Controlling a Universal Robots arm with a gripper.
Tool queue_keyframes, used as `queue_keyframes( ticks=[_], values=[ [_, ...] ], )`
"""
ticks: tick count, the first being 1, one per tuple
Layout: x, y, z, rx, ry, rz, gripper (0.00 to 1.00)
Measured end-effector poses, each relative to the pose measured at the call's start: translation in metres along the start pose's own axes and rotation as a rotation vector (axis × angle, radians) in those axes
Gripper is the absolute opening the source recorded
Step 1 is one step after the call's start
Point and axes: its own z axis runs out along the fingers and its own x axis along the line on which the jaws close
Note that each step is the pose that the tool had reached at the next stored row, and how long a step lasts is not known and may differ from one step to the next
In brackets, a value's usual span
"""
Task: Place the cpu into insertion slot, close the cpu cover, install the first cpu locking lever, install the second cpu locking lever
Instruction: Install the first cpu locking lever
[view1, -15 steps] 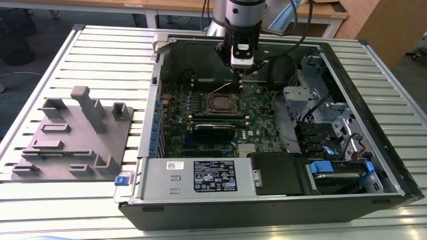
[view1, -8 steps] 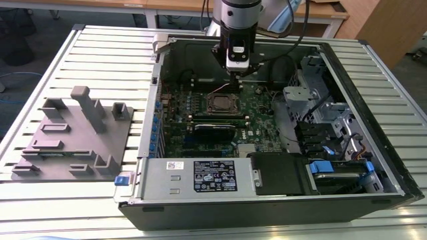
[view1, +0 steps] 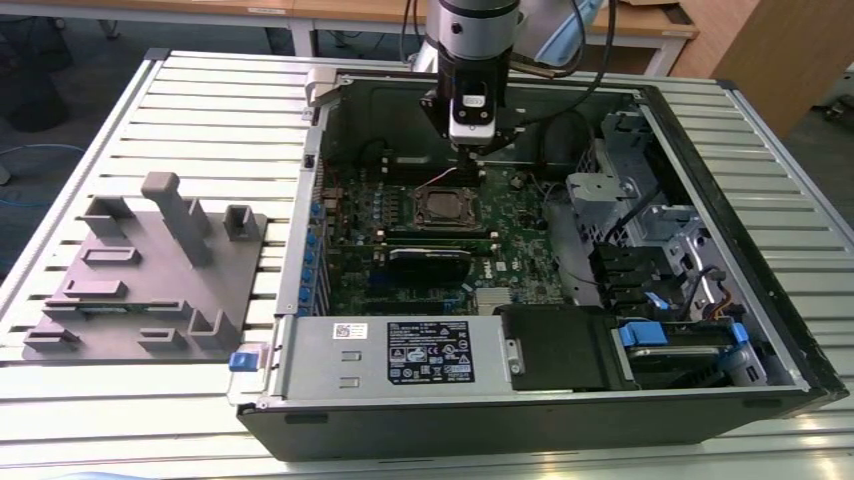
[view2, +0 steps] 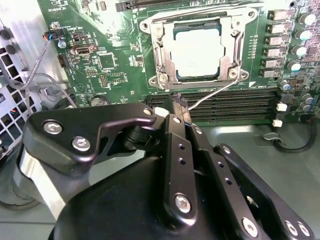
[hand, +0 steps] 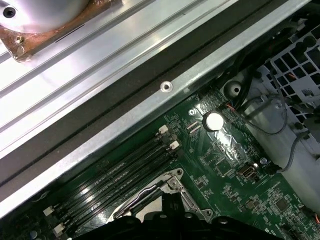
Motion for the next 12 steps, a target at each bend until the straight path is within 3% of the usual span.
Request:
queue_keyframes(
  ticks=[8,12],
  values=[
    [0.0032,-0.0043,0.0020,-0.0011,0.0002,-0.009,0.11],
    [0.0031,-0.0055,0.0026,-0.0030,0.0053,-0.056,0.11]
  ],
)
